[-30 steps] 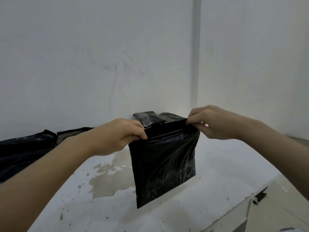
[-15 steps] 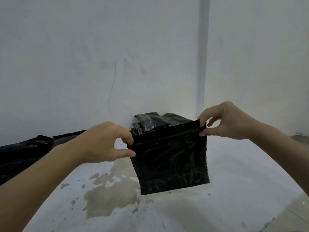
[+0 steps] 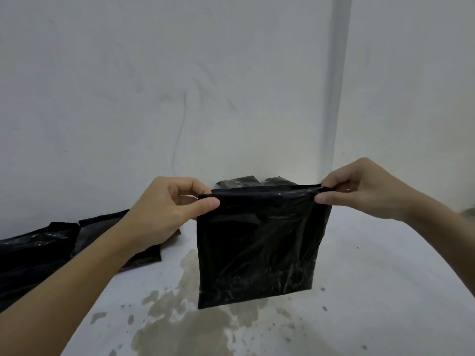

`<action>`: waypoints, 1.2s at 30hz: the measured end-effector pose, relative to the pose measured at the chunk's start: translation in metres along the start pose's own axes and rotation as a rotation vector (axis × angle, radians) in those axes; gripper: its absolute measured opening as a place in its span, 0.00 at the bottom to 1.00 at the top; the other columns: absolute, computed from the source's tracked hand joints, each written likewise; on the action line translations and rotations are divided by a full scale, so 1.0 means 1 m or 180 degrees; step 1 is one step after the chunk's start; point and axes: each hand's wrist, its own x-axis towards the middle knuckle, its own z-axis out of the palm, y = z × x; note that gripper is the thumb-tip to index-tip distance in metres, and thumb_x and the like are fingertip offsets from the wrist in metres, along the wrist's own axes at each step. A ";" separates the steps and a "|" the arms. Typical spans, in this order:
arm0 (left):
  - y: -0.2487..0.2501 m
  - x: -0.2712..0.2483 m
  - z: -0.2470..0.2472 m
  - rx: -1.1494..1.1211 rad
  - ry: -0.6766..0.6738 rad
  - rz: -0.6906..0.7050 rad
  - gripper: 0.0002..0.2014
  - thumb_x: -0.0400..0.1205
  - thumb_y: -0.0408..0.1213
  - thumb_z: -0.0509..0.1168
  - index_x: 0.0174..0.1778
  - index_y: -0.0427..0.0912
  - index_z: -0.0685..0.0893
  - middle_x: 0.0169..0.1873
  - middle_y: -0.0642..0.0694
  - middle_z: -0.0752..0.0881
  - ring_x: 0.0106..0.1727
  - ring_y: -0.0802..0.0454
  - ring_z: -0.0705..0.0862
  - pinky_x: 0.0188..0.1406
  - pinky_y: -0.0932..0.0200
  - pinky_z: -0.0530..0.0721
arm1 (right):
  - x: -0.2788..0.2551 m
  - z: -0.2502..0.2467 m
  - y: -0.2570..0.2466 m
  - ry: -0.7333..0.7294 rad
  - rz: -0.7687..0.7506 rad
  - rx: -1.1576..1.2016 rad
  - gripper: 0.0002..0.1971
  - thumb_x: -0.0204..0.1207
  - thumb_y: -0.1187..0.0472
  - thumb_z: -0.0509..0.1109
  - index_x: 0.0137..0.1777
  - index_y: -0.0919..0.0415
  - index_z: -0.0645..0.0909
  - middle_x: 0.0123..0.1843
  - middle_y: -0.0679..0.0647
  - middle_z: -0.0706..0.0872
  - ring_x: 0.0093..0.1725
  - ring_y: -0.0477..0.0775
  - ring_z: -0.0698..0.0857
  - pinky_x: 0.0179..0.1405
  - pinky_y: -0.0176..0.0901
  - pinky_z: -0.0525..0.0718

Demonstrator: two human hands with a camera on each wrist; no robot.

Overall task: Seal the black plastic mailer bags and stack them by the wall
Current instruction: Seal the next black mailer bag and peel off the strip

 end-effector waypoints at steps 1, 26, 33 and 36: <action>-0.001 0.004 -0.002 -0.0013 0.0044 -0.0017 0.19 0.64 0.57 0.80 0.38 0.45 0.89 0.35 0.36 0.90 0.37 0.34 0.83 0.43 0.39 0.78 | 0.005 0.000 0.001 -0.0004 0.0001 0.0065 0.29 0.53 0.30 0.79 0.37 0.57 0.90 0.38 0.68 0.89 0.39 0.74 0.86 0.47 0.64 0.81; 0.008 -0.025 -0.027 0.0583 0.0592 0.0179 0.07 0.70 0.34 0.78 0.38 0.46 0.86 0.33 0.49 0.91 0.35 0.55 0.91 0.42 0.63 0.87 | -0.003 0.026 -0.052 0.0819 -0.0128 0.0343 0.15 0.57 0.67 0.82 0.35 0.70 0.77 0.28 0.53 0.87 0.28 0.57 0.89 0.28 0.37 0.87; 0.033 -0.046 -0.030 0.0514 0.0389 0.0219 0.10 0.68 0.30 0.79 0.40 0.41 0.86 0.29 0.48 0.90 0.32 0.53 0.90 0.36 0.68 0.85 | -0.025 0.015 -0.076 0.0652 -0.0204 -0.0483 0.15 0.59 0.65 0.85 0.34 0.65 0.79 0.29 0.45 0.86 0.24 0.43 0.87 0.24 0.25 0.76; 0.044 -0.052 -0.027 0.0384 0.0322 0.0206 0.12 0.63 0.35 0.80 0.39 0.42 0.87 0.30 0.43 0.89 0.33 0.48 0.89 0.39 0.60 0.86 | -0.032 0.010 -0.073 0.0690 -0.0190 -0.0351 0.10 0.71 0.64 0.77 0.38 0.66 0.78 0.34 0.58 0.87 0.32 0.53 0.90 0.37 0.43 0.88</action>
